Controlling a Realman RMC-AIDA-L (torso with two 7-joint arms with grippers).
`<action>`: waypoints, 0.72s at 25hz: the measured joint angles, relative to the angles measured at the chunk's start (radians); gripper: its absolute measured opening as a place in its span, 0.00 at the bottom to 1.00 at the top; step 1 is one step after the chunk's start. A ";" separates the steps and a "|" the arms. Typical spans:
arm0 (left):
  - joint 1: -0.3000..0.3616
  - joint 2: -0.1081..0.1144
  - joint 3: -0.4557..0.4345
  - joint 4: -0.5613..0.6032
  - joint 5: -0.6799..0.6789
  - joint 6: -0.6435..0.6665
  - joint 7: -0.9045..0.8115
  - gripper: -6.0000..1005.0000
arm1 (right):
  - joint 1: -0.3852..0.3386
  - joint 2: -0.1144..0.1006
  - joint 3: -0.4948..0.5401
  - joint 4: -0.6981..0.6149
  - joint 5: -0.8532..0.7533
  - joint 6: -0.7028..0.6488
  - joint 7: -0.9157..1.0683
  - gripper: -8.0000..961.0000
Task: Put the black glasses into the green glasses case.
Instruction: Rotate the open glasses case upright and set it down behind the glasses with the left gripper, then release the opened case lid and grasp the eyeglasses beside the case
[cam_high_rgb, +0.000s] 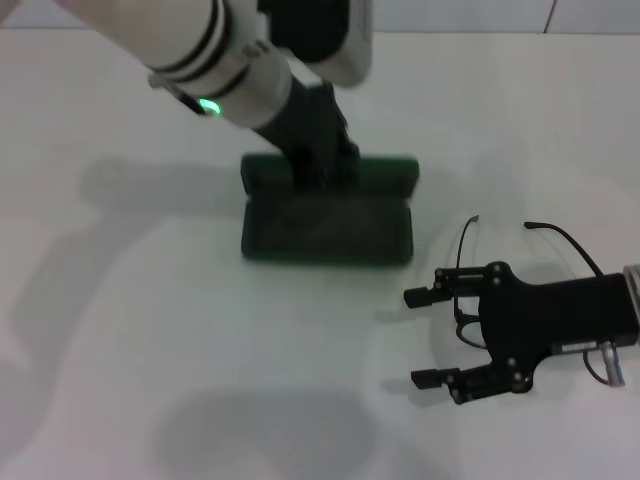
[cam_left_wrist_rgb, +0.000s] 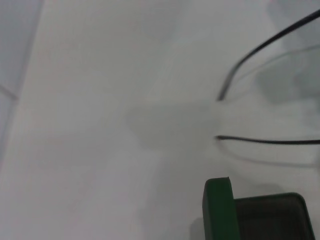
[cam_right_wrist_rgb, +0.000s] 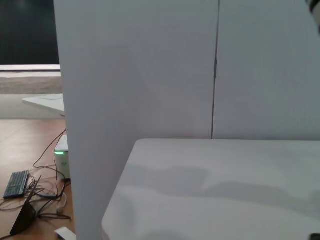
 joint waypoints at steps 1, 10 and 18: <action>0.004 0.000 0.017 0.003 -0.012 0.014 -0.006 0.33 | -0.008 0.000 0.000 -0.005 0.000 -0.003 0.000 0.79; -0.008 -0.003 0.111 -0.006 -0.045 0.009 -0.060 0.36 | -0.054 -0.005 0.000 -0.006 -0.039 -0.060 0.002 0.79; -0.006 -0.003 0.121 0.064 -0.063 -0.003 -0.096 0.38 | -0.087 0.001 0.010 -0.004 -0.065 -0.075 0.002 0.78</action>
